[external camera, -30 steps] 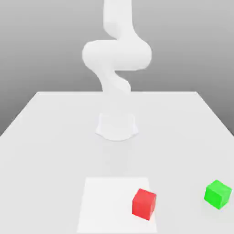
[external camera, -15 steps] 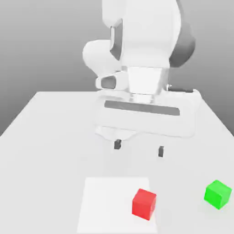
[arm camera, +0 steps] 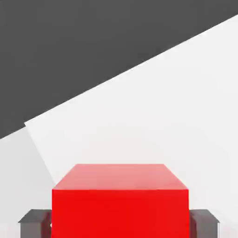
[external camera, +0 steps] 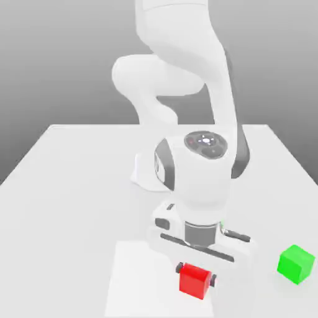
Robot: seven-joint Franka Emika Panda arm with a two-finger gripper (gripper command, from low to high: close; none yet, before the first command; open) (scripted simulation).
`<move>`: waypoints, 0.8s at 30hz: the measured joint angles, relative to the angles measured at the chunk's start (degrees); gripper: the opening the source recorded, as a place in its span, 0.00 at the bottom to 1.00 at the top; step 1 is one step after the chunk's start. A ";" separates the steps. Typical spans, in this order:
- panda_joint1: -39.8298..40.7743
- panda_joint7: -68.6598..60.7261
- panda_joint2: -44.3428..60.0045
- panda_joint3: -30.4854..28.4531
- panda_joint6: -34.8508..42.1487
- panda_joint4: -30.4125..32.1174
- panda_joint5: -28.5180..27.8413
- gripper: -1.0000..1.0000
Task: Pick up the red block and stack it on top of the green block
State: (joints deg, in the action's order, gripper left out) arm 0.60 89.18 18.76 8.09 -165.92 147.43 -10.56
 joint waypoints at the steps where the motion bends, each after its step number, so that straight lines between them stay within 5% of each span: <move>1: 0.00 0.02 0.00 0.00 -0.04 0.00 -0.02 0.00; 11: -0.58 -8.36 -11.03 7.82 11.35 -0.27 5.77 0.00; 17: -8.83 -16.96 -10.18 17.63 16.49 -5.59 3.35 0.00; 21: -13.06 -13.34 -2.99 14.65 11.33 -6.90 -3.57 0.00; 22: -13.90 -12.33 -1.43 13.63 10.06 -7.05 -5.03 1.00; 24: -13.90 -12.33 -1.43 13.63 10.06 -7.05 -5.03 1.00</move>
State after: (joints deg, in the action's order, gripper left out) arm -13.30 76.85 17.33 21.72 -155.86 140.38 -15.59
